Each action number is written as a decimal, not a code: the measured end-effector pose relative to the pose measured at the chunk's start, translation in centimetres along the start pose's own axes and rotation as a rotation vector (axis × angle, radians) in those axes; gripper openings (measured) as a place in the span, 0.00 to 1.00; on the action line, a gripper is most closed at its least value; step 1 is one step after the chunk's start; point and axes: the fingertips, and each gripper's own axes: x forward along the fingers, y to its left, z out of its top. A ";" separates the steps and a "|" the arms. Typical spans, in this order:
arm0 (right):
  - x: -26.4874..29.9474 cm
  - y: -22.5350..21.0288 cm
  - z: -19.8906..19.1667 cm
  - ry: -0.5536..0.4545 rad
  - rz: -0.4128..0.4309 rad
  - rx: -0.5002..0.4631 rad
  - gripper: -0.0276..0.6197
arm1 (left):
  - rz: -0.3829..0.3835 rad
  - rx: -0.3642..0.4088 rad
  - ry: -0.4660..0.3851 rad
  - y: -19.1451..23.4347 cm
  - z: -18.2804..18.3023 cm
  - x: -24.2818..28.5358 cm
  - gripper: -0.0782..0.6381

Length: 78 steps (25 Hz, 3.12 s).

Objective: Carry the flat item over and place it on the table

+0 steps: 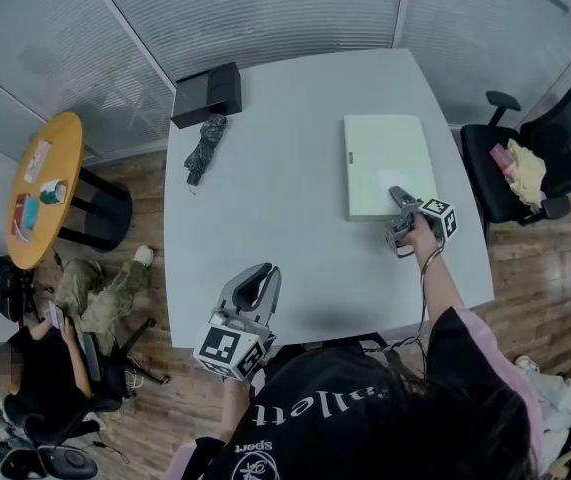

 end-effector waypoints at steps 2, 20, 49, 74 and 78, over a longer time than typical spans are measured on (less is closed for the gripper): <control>-0.4 -0.2 -0.4 0.008 0.001 0.006 0.65 | -0.006 0.001 0.006 -0.1 -0.1 -0.1 0.19; -5.3 -3.1 -6.3 0.130 0.036 0.181 0.65 | -0.031 0.011 -0.007 -0.9 -0.6 -1.2 0.19; -17.3 12.0 -24.9 0.206 0.568 -0.626 0.64 | -0.094 0.029 -0.058 1.8 -1.4 -9.7 0.19; -25.7 10.5 -43.1 0.084 0.615 -1.028 0.12 | -0.218 -0.012 -0.084 3.3 -4.8 -19.7 0.19; -25.9 10.0 -44.3 0.116 0.627 -1.058 0.12 | -0.196 0.000 -0.091 3.0 -4.5 -20.3 0.19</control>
